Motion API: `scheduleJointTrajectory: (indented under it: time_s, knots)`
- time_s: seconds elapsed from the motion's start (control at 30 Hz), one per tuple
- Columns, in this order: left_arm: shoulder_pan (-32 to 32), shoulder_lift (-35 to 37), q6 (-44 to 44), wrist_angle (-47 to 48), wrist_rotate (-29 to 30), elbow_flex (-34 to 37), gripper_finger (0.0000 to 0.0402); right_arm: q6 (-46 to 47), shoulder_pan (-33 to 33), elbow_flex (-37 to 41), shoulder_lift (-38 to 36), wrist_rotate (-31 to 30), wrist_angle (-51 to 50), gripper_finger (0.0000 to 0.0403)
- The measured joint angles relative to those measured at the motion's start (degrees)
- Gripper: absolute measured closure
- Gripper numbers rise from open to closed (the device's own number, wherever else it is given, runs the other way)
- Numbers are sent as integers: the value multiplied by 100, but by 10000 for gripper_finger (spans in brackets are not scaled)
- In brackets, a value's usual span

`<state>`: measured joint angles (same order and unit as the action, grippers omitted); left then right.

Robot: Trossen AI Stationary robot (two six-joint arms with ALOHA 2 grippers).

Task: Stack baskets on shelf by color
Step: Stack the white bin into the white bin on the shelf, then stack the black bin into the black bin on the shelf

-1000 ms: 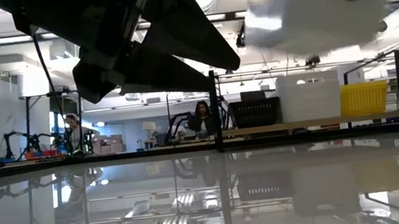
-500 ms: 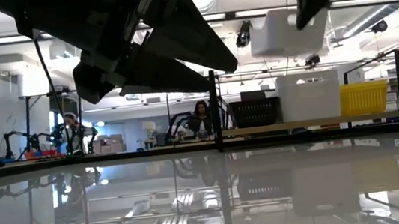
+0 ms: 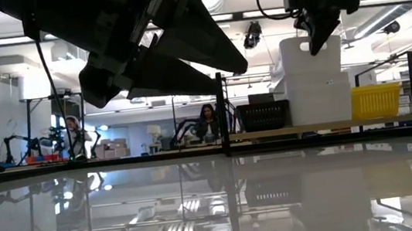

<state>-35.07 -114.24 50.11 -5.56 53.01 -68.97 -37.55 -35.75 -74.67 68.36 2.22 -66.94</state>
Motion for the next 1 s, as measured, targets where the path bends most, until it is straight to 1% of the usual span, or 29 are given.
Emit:
scheduleJointTrajectory:
  time_s: [0.27, 0.47, 0.57, 0.67, 0.77, 0.87, 0.93, 1.0]
  knots:
    - [9, 0, 0, -3, 0, 0, 219, 200, 24, 95, -4, -73, -353, 394]
    - [13, 0, 0, -2, 0, 0, 219, 360, 24, 228, -4, -72, -248, 391]
    - [13, 0, 2, -4, 0, 0, 219, 192, 24, 391, -2, -87, -210, 374]
    - [20, 0, 2, -4, 0, 0, 219, 163, 22, 517, -2, -120, -150, 343]
    - [20, 0, 2, -5, 0, 0, 219, 142, 26, 505, -2, -398, -174, 312]
    - [20, 0, 2, -4, -1, 0, 219, 542, 26, 305, -4, -587, -272, 291]
    - [25, 0, 2, -4, 0, 0, 219, 1018, 26, 181, -39, -580, -272, 285]
    - [42, 0, -1, -4, 0, 0, 219, 1460, 84, 152, -120, -441, -201, 284]
